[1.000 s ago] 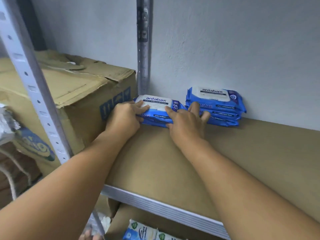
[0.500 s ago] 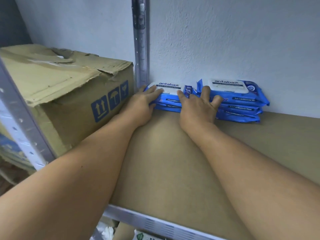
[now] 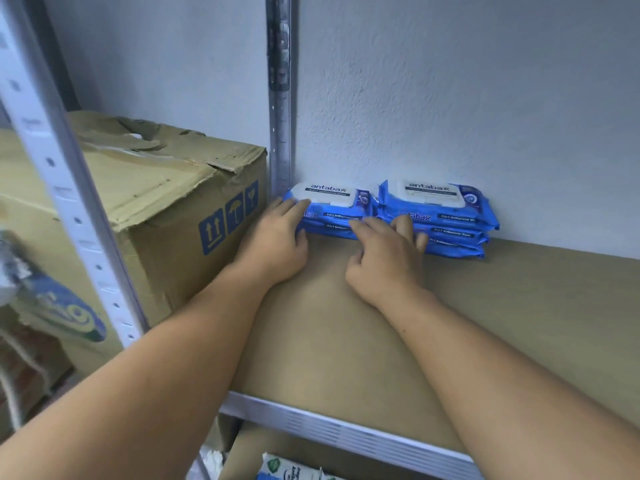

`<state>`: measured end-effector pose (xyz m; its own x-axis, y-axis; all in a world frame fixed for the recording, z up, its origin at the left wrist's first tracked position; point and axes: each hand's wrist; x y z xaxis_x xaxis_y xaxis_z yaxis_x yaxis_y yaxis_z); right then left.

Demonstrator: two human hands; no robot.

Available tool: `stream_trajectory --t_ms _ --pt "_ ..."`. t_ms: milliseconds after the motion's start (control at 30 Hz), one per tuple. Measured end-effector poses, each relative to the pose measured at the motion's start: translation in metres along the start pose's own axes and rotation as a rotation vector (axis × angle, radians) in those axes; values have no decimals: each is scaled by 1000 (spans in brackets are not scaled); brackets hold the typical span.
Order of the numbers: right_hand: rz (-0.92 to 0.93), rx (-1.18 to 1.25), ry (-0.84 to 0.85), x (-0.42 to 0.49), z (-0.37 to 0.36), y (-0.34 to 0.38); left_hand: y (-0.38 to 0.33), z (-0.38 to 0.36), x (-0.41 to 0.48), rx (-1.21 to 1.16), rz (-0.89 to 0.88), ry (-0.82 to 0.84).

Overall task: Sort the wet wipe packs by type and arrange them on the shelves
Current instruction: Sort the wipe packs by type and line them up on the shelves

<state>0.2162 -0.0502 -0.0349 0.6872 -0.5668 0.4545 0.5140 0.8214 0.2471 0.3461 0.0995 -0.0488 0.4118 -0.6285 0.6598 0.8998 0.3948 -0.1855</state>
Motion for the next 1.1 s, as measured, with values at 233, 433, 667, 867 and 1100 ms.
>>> stream_trajectory --t_ms 233,433,667,867,1100 --pt "-53 137 42 -81 44 -21 -70 48 -63 -106 77 54" --pt "-86 181 2 -174 99 -47 -165 102 -128 -195 111 -9" --pt "-215 375 -83 -294 117 -85 -257 98 -248 -295 309 -286" --pt "-660 546 357 -391 63 -111 -286 46 -338 -494 858 119" --pt "-969 454 870 -451 20 -145 -278 -3 -402 -524 1004 668"
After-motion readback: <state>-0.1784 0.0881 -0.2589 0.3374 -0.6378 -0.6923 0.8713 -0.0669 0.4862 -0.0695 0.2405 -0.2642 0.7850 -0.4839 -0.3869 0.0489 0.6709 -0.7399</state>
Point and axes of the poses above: each hand's wrist, its own x-axis towards the middle knuckle, its own z-axis out of the back of the hand, y = z × x, and after that the axes turned 15 degrees about -z, right-handed
